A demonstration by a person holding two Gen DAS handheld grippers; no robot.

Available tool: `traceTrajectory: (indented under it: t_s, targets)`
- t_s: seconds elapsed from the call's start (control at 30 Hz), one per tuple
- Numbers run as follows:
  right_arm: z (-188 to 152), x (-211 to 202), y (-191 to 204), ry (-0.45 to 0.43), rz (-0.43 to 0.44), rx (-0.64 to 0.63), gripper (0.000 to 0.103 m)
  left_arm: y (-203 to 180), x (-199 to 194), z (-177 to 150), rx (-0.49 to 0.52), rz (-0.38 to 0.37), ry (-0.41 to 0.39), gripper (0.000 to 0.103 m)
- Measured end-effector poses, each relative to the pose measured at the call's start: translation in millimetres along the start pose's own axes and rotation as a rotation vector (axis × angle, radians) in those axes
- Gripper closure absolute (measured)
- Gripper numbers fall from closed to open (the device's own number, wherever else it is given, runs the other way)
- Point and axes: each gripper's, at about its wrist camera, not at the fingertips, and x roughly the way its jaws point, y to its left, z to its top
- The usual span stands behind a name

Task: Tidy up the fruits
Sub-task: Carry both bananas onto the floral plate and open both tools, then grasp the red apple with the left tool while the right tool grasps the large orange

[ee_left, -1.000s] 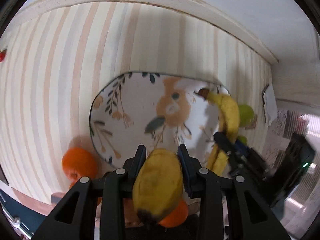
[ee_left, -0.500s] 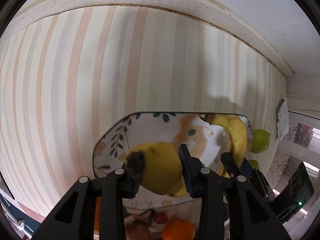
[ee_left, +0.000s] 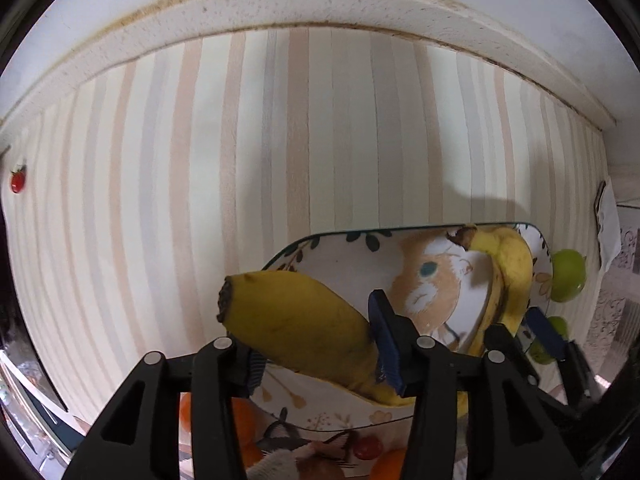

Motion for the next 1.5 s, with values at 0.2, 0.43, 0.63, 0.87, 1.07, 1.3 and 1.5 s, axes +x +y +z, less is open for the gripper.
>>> traceTrajectory:
  t_s: [0.2,0.43,0.63,0.87,1.07,1.3,1.5]
  targets:
    - [-12,-25,13,-0.015,-0.077,-0.086,0.009,-18,-26,-30,0.036,0.062,-0.115,0.026]
    - [-36,-72,18,-0.051,-0.069,-0.145,0.009,-11,-65,-81,0.013,0.071,-0.24,0.025]
    - [-59,-122,24,-0.11,-0.053,-0.186,0.009,2,-98,-130,-0.022,0.076,-0.338,0.025]
    - [-89,-172,20,-0.179,-0.027,-0.203,0.009,-2,-131,-182,-0.049,0.072,-0.435,0.025]
    - [-111,-211,21,-0.236,-0.005,-0.219,0.009,-11,-154,-216,-0.041,0.067,-0.491,0.025]
    - [-133,-231,20,-0.212,0.078,-0.195,0.009,-12,-165,-241,-0.031,0.081,-0.511,0.025]
    - [-149,-164,11,0.03,0.165,-0.152,0.009,16,-124,-252,-0.082,0.133,-0.419,0.025]
